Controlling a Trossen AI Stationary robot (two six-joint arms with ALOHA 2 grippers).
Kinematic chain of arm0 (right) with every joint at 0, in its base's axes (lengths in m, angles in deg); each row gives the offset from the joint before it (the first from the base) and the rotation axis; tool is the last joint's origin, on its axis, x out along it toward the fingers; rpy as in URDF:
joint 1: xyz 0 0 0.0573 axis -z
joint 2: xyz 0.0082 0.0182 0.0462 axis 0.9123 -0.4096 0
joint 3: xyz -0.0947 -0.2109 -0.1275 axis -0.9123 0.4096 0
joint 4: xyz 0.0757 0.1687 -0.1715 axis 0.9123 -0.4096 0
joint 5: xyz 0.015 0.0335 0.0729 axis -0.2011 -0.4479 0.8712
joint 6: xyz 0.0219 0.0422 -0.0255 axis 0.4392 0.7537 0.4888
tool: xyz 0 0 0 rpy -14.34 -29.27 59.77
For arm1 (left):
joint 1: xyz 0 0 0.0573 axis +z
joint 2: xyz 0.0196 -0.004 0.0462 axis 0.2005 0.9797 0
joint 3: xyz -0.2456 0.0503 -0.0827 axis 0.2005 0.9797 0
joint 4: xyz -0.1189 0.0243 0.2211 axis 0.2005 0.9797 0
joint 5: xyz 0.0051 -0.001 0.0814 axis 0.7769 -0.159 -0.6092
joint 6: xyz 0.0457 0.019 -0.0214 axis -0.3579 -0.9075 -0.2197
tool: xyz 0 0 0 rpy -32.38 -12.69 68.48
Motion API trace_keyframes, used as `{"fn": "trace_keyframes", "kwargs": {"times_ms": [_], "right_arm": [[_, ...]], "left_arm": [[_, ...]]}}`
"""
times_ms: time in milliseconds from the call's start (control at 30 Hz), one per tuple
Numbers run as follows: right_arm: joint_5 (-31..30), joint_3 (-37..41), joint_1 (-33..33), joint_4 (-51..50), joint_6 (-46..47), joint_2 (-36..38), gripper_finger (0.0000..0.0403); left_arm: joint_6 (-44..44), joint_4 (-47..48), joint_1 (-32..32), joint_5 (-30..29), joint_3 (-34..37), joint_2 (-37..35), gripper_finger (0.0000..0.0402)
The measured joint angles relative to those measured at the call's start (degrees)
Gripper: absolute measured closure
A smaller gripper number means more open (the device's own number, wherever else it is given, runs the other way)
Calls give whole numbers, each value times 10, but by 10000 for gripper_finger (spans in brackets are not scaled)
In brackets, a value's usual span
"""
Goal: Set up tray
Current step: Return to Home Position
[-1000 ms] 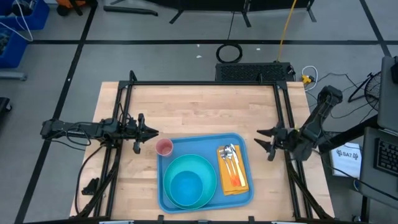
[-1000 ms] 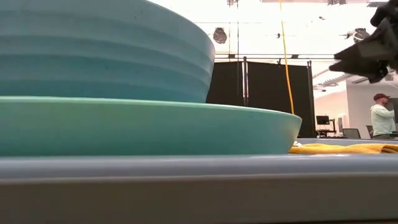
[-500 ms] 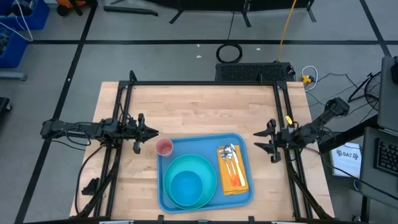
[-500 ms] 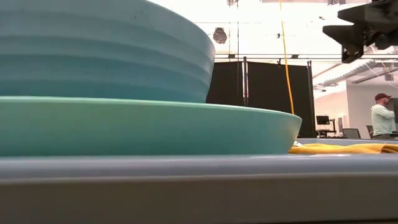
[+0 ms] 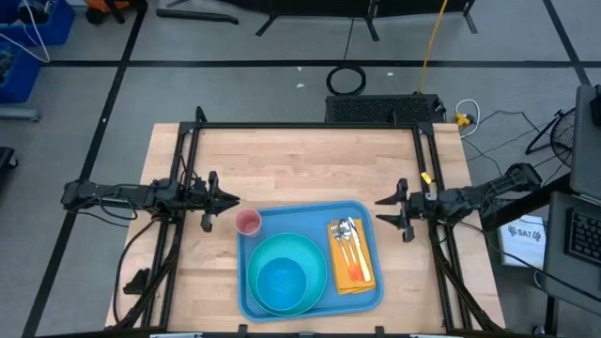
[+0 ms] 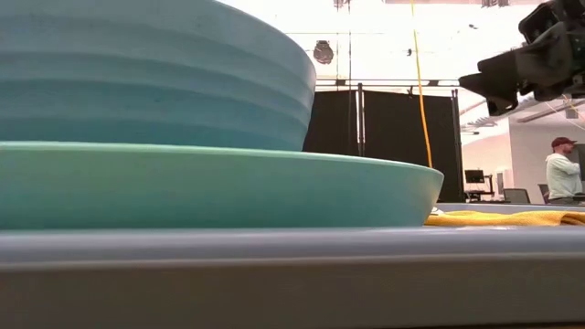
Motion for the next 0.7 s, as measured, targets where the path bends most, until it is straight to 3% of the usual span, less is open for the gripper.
{"fn": "trace_keyframes", "kwargs": {"times_ms": [333,533,700], "right_arm": [[16,1,2,-22,-4,0,252],[6,1,2,-20,85,0,261],[6,1,1,-19,100,0,256]], "left_arm": [[0,0,0,0,0,0,344],[0,0,0,0,0,0,344],[0,0,0,0,0,0,344]]}}
